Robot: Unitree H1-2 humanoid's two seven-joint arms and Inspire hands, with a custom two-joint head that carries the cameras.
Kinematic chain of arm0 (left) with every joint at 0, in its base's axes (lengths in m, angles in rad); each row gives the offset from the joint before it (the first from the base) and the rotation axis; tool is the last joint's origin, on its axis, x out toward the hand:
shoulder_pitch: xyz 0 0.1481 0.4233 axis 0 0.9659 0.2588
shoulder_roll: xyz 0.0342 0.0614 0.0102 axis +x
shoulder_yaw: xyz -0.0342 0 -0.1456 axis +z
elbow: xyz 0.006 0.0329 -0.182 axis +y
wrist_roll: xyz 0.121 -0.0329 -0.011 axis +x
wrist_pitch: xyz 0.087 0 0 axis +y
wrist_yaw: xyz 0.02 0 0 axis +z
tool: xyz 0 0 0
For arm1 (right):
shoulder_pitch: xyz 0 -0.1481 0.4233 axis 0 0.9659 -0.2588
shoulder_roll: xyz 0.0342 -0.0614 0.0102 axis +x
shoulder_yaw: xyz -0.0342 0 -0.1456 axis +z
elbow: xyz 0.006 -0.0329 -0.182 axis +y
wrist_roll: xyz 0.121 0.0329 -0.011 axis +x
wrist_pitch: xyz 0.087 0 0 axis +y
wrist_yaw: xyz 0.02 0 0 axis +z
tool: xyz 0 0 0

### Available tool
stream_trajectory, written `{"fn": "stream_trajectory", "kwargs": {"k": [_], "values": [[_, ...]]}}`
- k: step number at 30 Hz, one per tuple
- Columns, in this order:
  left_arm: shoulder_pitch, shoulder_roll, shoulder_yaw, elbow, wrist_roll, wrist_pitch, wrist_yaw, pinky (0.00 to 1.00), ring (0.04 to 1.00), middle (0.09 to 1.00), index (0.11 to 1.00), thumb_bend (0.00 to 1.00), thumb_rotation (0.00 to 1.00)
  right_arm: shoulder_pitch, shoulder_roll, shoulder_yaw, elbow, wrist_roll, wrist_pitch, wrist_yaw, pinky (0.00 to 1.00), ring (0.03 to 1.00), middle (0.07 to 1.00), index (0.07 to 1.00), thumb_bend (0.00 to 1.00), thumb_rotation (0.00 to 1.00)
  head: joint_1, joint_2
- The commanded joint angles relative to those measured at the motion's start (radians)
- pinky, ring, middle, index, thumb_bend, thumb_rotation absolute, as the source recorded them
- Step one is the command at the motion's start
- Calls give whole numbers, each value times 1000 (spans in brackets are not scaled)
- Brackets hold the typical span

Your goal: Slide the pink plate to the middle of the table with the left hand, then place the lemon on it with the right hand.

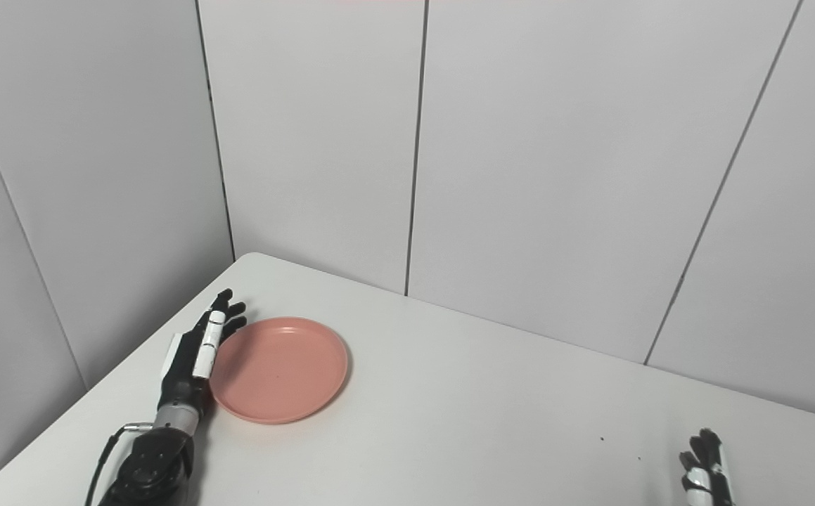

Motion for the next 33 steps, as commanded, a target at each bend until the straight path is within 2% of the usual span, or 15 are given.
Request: {"fn": "stream_trajectory", "kwargs": {"k": [1,13,16,27,30,33], "values": [[-17,-13,-18,-16,-18,3,-45,872,848,871,904,677,1000,-11,6,-1,-47,-2,8,-4,979,951,959,962,435,1000,-5,3],[-70,-105,-56,0,-115,2,-121,800,825,854,880,665,1000,-17,17,2,-60,-10,16,-12,1000,971,976,978,365,1000,-37,16],[-87,-119,-77,13,-104,3,-127,836,835,846,880,655,1000,-18,19,2,-68,-11,22,-12,1000,974,979,984,340,1000,-43,19],[-129,-187,-119,62,-69,-18,-126,817,842,865,886,670,1000,-24,12,8,-78,4,44,5,1000,1000,1000,1000,302,1000,-111,42],[-129,-203,-129,60,-57,-14,-123,877,846,865,887,664,1000,-25,7,6,-47,1,15,5,1000,992,992,995,324,1000,-153,49],[-132,-215,-126,68,-66,-14,-133,895,860,874,891,670,1000,-27,9,5,-21,-4,-12,0,1000,975,976,981,347,1000,-178,54]]}}
